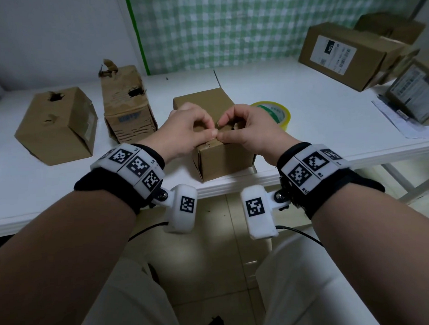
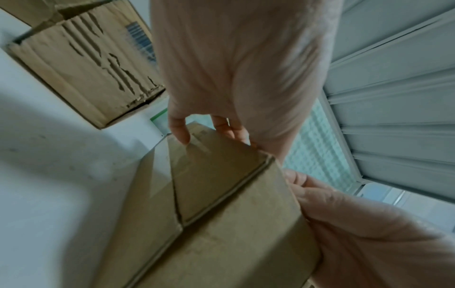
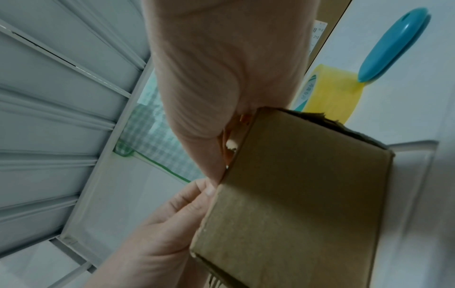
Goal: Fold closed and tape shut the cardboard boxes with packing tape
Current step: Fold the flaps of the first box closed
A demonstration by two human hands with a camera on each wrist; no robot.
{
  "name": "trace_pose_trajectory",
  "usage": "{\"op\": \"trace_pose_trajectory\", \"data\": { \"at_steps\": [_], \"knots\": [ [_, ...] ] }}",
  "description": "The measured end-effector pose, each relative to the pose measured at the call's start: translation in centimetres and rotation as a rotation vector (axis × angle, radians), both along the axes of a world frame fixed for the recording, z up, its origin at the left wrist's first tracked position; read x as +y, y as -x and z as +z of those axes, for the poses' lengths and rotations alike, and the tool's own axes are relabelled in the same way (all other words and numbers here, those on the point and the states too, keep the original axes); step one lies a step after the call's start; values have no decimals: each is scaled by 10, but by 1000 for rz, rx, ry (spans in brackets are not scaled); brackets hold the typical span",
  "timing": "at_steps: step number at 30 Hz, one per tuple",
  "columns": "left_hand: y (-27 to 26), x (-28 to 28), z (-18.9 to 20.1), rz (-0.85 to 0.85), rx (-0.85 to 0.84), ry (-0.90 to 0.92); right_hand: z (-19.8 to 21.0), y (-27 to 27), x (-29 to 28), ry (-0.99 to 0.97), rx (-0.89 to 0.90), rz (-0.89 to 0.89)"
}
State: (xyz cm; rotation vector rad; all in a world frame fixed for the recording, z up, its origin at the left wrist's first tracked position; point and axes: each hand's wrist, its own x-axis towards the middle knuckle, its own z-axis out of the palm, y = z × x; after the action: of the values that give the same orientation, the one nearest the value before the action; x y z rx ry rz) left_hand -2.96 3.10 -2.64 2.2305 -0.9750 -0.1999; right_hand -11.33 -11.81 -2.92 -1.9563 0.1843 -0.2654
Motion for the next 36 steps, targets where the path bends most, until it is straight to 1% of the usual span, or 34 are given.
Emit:
{"op": "trace_pose_trajectory", "data": {
  "at_steps": [4,7,13,16,21,27,32,36],
  "knots": [
    [-1,-1,3,4,86,40,-3,-3,4,55,-38,-52],
    [-2,-2,4,-8,135,65,-4,-5,5,108,-22,-115],
    [-6,-2,8,-65,116,15,-5,-6,0,51,87,-126],
    [-5,-3,9,-65,102,-2,-6,-8,1,59,98,-131],
    [-2,-2,6,-15,175,98,-8,-10,1,107,91,-135],
    [1,-8,-1,31,72,44,-12,-11,0,143,75,-131],
    [1,-8,-2,35,75,78,-13,-12,0,148,76,-133],
    [1,-9,3,20,87,60,-13,-12,1,147,74,-135]
  ]
}}
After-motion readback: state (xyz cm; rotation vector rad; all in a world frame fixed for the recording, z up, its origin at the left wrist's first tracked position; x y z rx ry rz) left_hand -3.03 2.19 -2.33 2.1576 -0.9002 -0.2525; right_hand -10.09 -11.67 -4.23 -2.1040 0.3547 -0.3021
